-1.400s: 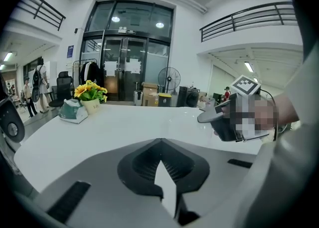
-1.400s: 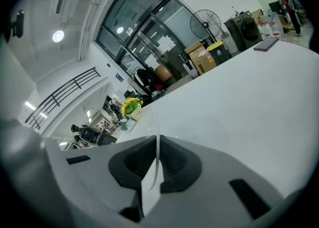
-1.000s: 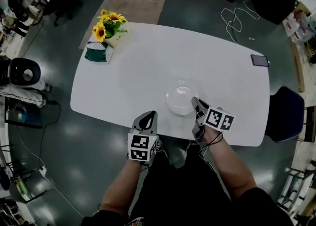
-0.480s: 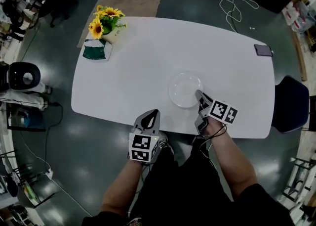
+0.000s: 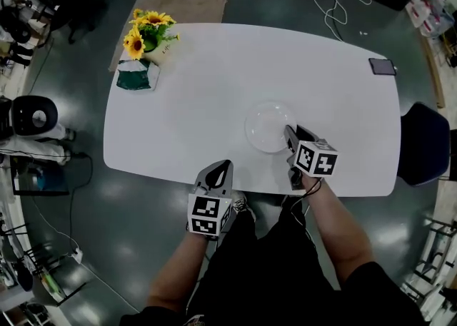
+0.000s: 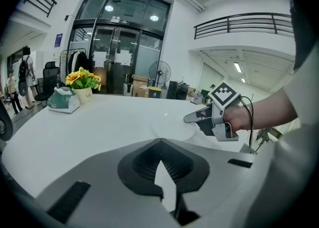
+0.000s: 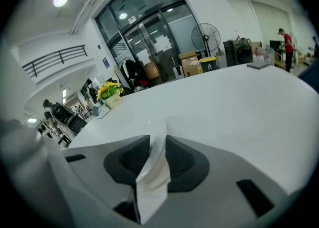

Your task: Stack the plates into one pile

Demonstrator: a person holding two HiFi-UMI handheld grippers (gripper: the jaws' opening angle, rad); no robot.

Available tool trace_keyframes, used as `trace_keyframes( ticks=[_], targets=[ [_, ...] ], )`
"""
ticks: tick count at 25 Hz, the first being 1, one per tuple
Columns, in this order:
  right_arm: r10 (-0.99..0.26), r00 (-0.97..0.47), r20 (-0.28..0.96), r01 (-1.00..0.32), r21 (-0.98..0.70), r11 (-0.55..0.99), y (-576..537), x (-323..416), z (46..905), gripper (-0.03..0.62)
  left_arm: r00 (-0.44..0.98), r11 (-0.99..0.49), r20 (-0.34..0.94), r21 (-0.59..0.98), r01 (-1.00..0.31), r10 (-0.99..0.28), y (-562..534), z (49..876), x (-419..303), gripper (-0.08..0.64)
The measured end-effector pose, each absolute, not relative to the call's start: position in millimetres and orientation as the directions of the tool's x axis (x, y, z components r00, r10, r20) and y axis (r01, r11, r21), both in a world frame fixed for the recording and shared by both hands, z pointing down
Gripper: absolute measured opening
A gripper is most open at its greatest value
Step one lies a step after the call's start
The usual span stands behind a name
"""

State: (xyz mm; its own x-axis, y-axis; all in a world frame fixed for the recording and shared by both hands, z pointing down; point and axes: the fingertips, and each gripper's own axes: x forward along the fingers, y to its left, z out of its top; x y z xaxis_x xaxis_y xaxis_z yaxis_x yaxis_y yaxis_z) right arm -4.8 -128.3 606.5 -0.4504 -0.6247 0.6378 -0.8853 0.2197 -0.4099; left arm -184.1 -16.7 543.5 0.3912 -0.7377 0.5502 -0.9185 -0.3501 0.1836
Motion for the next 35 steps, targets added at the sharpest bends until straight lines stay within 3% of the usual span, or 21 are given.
trace_keyframes(
  ticks=[14, 17, 26, 30, 32, 35],
  targets=[
    [-0.643, -0.350, 0.681, -0.936, -0.222, 0.274, -130.2, -2.6, 617.8, 0.141, 0.401, -0.347, 0.544, 0.204, -0.915, -0.737, -26.9, 542.4, -184.9, 0.018],
    [-0.656, -0.334, 0.677, -0.938, -0.166, 0.305, -130.8, -2.6, 616.1, 0.177, 0.400, -0.342, 0.538, 0.209, -0.916, -0.742, -28.9, 539.7, -185.4, 0.018],
    [-0.707, -0.349, 0.615, -0.934, -0.164, 0.318, -128.0, -1.7, 586.1, 0.187, 0.392, -0.341, 0.501, 0.196, -0.920, -0.772, -30.5, 525.3, -191.1, 0.020],
    [-0.735, -0.383, 0.560, -0.921, -0.170, 0.350, -121.4, -6.3, 551.0, 0.119, 0.393, -0.346, 0.474, 0.187, -0.919, -0.788, -29.6, 509.7, -192.9, 0.020],
    [-0.742, -0.420, 0.522, -0.905, -0.186, 0.382, -115.6, -11.0, 529.2, 0.040, 0.400, -0.355, 0.459, 0.185, -0.916, -0.793, -28.6, 498.9, -191.9, 0.020],
    [-0.737, -0.492, 0.462, -0.869, -0.217, 0.444, -105.4, -24.1, 499.3, 0.018, 0.421, -0.381, 0.424, 0.181, -0.907, -0.802, -28.4, 480.3, -190.2, 0.020]
  ],
)
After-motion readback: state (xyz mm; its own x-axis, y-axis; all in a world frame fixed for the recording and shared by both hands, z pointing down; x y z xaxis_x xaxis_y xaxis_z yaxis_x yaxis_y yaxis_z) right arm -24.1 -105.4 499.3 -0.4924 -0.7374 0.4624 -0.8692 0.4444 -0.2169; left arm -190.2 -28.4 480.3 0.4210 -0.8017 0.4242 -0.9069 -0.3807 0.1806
